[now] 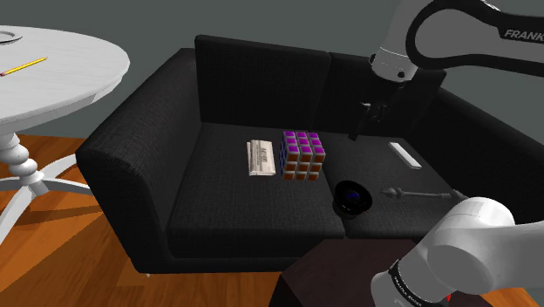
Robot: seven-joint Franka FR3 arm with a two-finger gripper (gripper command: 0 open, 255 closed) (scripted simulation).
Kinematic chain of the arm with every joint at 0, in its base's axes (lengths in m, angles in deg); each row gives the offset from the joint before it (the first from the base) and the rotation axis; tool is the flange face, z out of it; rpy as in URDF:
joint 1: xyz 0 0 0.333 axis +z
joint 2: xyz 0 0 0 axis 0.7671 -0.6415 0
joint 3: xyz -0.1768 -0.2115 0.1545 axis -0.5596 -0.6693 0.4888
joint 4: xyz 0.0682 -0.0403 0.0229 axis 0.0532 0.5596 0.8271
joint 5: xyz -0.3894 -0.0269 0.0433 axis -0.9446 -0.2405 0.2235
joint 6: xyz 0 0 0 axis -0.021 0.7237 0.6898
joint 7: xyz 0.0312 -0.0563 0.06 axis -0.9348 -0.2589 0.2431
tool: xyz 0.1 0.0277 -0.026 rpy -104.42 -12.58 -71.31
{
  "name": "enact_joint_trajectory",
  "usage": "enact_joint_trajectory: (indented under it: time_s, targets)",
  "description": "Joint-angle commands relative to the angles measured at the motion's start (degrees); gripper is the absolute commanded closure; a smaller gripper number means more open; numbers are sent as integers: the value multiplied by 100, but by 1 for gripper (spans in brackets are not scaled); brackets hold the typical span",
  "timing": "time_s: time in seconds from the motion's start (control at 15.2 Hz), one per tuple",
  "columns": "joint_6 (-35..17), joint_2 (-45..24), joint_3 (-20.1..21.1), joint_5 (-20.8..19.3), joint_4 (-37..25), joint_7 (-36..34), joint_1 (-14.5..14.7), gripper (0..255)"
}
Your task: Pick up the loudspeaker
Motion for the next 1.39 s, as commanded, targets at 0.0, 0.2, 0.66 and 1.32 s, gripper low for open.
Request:
enact_joint_trajectory:
  time_s: [0.0,0.2,0.66,1.32]
  targets:
    - [0,0,0,0,0,0,0,0]
    - [-339,285,-631,71,548,549,-96,0]
    - [-1092,386,-2253,123,1497,1962,-372,0]
    - [-2123,-927,-4796,463,1912,4238,-19,0]
